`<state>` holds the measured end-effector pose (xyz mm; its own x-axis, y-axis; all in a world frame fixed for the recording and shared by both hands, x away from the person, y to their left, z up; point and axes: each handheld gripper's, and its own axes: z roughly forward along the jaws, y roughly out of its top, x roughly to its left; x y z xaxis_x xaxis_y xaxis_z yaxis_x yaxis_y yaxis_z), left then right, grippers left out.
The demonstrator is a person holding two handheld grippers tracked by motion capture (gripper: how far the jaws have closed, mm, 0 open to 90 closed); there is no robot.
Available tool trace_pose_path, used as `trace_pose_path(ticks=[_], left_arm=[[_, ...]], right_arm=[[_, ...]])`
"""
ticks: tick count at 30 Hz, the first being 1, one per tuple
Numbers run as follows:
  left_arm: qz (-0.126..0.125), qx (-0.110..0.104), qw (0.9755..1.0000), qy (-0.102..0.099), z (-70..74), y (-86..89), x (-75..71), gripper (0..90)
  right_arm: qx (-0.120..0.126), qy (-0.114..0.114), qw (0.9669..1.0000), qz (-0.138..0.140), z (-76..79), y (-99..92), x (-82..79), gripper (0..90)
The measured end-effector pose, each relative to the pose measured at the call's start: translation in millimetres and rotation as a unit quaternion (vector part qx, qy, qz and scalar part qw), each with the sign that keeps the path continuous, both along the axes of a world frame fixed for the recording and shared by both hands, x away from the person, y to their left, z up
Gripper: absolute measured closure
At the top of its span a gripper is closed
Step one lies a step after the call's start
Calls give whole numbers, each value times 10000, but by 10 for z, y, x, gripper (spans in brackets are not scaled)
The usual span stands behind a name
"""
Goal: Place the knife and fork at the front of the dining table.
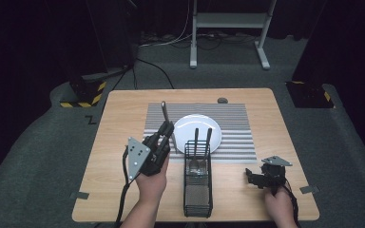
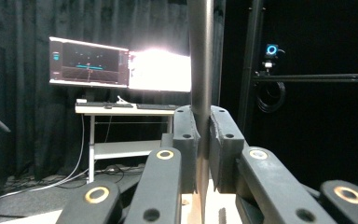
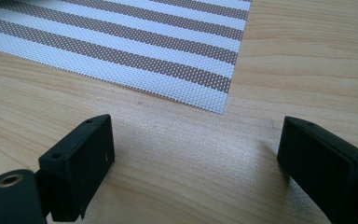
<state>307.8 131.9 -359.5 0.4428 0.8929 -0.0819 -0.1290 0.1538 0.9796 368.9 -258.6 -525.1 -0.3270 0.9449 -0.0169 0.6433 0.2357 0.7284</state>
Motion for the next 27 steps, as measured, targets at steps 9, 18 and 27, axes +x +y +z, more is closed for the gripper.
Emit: trace_pose_path(ticks=[9, 18, 27], left_arm=[[247, 166, 9994, 155, -66, 200, 66, 822], [424, 263, 9975, 494, -303, 376, 179, 823], [451, 405, 9954, 748, -489, 441, 293, 823]], right_arm=[[-7, 2, 10000, -4, 1, 0, 0, 105], [-6, 1, 10000, -5, 0, 0, 0, 105], [-5, 2, 10000, -5, 1, 0, 0, 105]])
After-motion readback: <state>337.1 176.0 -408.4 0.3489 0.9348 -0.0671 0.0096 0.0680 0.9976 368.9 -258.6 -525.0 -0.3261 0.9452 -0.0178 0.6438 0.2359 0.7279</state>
